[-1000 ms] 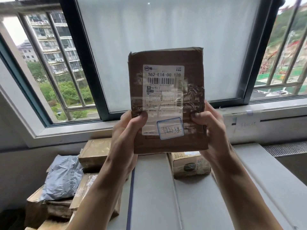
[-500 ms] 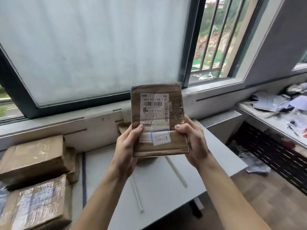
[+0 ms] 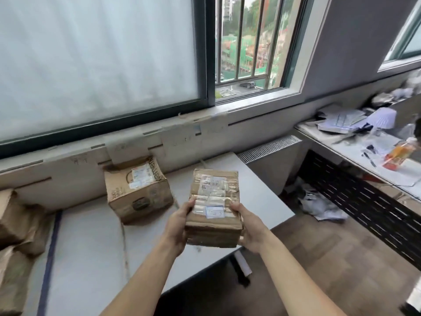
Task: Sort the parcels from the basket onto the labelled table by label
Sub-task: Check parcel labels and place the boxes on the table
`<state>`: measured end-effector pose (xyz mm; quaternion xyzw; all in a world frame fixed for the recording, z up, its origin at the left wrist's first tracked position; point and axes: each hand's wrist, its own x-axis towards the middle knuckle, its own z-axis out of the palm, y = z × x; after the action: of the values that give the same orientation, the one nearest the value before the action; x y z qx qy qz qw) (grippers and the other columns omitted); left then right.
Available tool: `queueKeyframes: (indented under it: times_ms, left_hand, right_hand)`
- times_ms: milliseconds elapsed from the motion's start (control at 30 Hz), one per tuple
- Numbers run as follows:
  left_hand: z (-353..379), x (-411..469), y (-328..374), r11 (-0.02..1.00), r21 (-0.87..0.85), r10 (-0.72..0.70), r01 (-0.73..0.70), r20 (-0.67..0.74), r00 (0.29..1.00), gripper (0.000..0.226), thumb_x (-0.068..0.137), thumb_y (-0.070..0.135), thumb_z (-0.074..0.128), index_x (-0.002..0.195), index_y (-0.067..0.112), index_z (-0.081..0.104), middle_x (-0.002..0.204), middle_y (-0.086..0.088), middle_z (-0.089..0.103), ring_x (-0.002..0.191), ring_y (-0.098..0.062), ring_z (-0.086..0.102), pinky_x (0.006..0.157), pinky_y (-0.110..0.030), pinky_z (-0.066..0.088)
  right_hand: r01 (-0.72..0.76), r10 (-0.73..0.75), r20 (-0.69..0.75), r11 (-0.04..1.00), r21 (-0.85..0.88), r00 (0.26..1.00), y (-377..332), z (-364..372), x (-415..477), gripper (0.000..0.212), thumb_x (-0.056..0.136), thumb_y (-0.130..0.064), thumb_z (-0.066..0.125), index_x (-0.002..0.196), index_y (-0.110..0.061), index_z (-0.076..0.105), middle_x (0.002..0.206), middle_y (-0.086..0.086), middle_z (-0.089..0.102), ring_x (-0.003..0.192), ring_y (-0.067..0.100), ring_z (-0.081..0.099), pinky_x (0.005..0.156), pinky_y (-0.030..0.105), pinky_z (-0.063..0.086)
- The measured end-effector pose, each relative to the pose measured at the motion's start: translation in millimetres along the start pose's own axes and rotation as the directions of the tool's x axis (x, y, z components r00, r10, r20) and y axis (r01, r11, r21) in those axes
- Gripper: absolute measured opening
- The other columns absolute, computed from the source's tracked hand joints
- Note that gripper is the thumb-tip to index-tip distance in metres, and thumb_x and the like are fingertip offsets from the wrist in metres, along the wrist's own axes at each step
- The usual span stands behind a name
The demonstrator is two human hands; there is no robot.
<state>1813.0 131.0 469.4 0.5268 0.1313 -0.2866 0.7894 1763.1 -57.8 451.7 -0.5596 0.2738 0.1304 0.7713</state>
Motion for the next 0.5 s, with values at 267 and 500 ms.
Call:
queueKeyframes:
  times_ms: [267,500]
  left_hand:
    - [87,44,-27,0.958,0.282,0.069,-0.042,-0.085,0.994,0.036,0.099,0.049,0.058,0.119,0.024,0.075,0.11,0.003,0.079,0.11,-0.016,0.068,0.108,-0.045,0.042]
    - [118,98,-22,0.959,0.28,0.093,-0.047,-0.154,0.984,0.029,0.101,0.04,0.056,0.11,0.023,0.078,0.107,0.003,0.08,0.098,-0.012,0.068,0.092,-0.037,0.045]
  right_hand:
    - [0.034,-0.035,-0.105,0.999,-0.005,0.994,-38,-100,35,0.036,0.094,-0.039,0.069,0.123,-0.019,0.067,0.102,0.001,0.079,0.088,0.019,0.072,0.071,0.033,0.056]
    - [0.002,0.0,-0.1,1.0,0.016,0.995,-57,-130,88,0.032,0.092,-0.038,0.071,0.12,-0.022,0.072,0.108,-0.001,0.079,0.099,0.02,0.07,0.075,0.036,0.055]
